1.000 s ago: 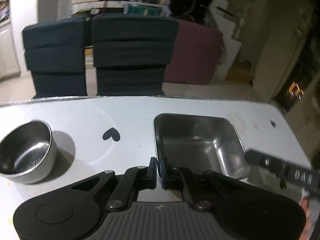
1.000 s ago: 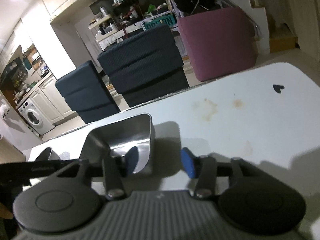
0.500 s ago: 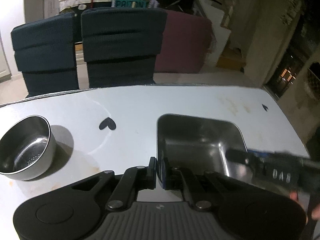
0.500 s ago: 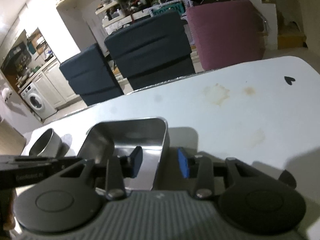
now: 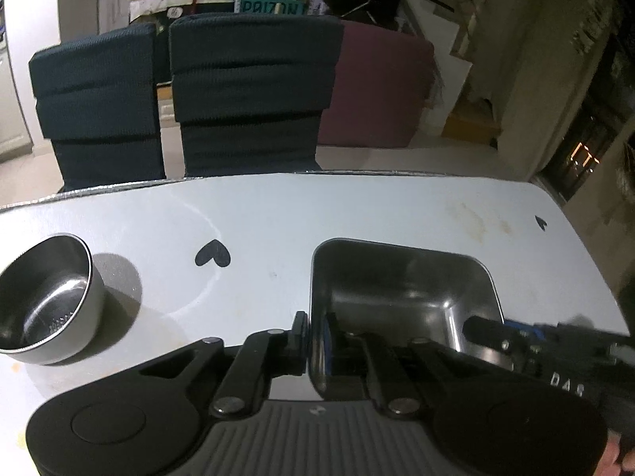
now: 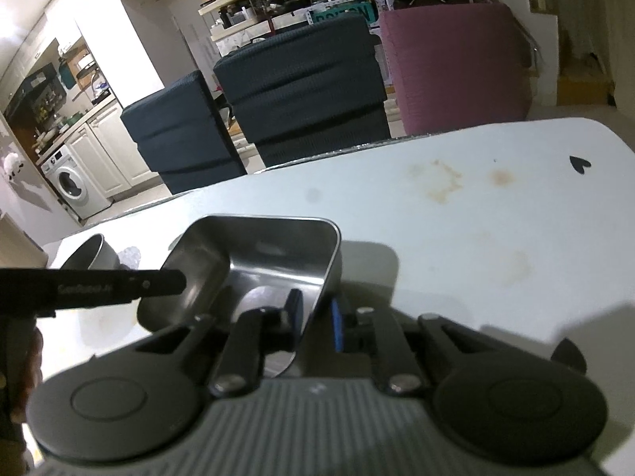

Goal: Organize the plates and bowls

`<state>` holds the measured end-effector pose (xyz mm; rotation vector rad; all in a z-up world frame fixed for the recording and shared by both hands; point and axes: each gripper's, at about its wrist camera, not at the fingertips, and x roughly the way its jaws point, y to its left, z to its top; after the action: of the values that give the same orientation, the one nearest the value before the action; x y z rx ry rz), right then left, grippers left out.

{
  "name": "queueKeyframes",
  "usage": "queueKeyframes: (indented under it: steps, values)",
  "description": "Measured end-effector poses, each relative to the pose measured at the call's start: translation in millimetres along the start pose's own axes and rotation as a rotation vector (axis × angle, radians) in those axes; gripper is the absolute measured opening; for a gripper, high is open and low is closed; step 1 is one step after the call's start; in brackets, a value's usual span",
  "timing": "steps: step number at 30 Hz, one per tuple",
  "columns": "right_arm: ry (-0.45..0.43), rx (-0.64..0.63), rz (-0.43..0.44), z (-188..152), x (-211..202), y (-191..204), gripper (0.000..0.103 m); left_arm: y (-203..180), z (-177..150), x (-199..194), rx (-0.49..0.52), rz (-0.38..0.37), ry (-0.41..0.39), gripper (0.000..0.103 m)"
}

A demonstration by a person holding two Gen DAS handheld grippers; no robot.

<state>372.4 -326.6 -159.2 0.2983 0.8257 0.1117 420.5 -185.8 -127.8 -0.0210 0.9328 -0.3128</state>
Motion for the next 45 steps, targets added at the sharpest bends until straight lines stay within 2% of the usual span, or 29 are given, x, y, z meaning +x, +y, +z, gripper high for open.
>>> queueKeyframes:
  steps: [10,20,29,36,45]
  values:
    - [-0.024,0.008,0.003,1.4,-11.2,8.8,0.013,4.6,-11.3,-40.3,-0.015,0.007,-0.051,0.002]
    - [-0.083,-0.020,0.037,-3.4,-58.9,37.2,0.012,4.4,-28.4,-113.2,0.001,0.012,-0.104,0.003]
    - [-0.120,-0.079,0.066,-12.9,-108.4,66.4,0.012,14.2,-53.7,-175.8,-0.008,0.014,-0.138,0.003]
    - [-0.087,-0.090,0.095,-32.1,-130.7,87.6,0.013,25.1,-78.0,-222.8,0.004,0.005,-0.169,0.003]
    - [-0.085,-0.062,0.156,-58.0,-156.2,115.9,0.013,61.8,-122.2,-270.7,-0.034,-0.001,-0.184,0.004]
